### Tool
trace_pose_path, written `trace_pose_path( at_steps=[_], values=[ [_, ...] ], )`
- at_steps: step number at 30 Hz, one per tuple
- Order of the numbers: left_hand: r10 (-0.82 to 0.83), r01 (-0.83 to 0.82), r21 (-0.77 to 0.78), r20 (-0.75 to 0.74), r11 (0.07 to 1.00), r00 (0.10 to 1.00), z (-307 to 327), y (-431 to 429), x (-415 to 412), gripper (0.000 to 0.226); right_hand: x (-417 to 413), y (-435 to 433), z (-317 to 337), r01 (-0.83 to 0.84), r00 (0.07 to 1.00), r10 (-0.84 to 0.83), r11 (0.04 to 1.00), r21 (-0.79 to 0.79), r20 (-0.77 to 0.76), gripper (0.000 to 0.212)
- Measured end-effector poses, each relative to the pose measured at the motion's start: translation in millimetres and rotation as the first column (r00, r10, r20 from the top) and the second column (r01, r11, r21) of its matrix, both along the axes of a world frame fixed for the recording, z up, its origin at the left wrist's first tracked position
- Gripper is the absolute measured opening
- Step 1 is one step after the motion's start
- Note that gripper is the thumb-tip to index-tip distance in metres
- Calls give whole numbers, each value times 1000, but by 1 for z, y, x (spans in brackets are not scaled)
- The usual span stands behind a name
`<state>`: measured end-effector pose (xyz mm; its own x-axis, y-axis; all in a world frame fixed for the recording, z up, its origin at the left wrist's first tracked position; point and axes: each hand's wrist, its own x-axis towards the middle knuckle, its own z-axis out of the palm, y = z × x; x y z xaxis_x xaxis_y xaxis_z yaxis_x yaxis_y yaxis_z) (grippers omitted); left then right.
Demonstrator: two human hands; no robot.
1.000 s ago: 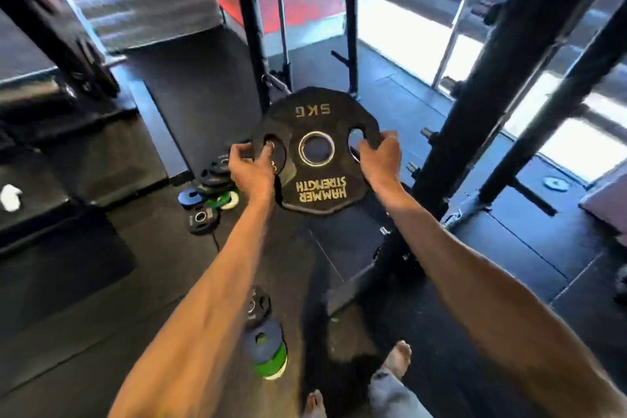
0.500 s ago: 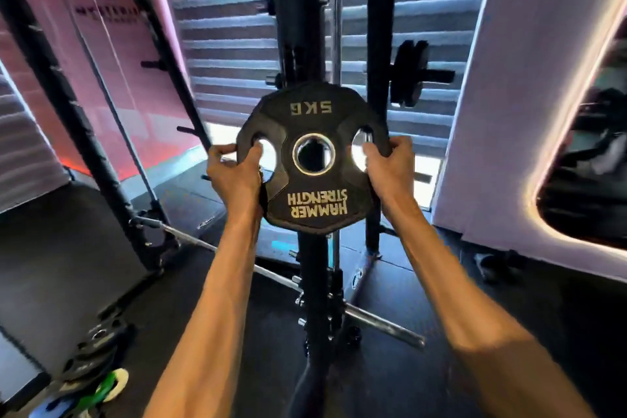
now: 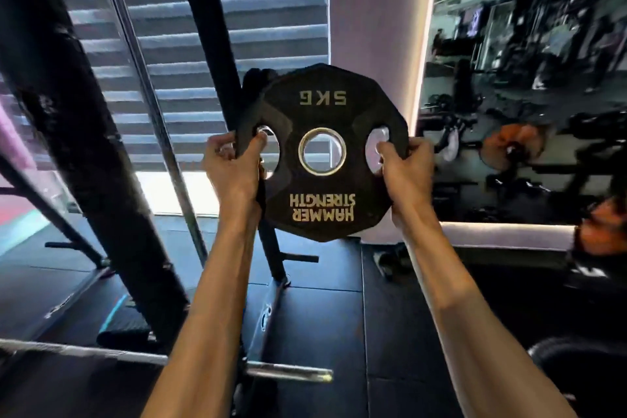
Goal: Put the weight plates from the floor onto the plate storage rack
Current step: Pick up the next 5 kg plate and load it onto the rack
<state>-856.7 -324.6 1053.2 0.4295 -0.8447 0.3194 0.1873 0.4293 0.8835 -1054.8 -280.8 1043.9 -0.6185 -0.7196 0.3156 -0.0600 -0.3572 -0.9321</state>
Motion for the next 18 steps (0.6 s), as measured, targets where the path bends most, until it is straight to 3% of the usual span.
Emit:
trace_pose_path(
  at_steps=[7,18],
  values=[
    [-113,113,14,-26,993,993,-7,-64,-65,29,-63,-60,-3,33,999,-35,999,34,35,31],
    [-183,183,3,2,983,983,-26,-206,-103,27,-88,-181,-19,141,981,-144,990,27,132,24]
  ],
)
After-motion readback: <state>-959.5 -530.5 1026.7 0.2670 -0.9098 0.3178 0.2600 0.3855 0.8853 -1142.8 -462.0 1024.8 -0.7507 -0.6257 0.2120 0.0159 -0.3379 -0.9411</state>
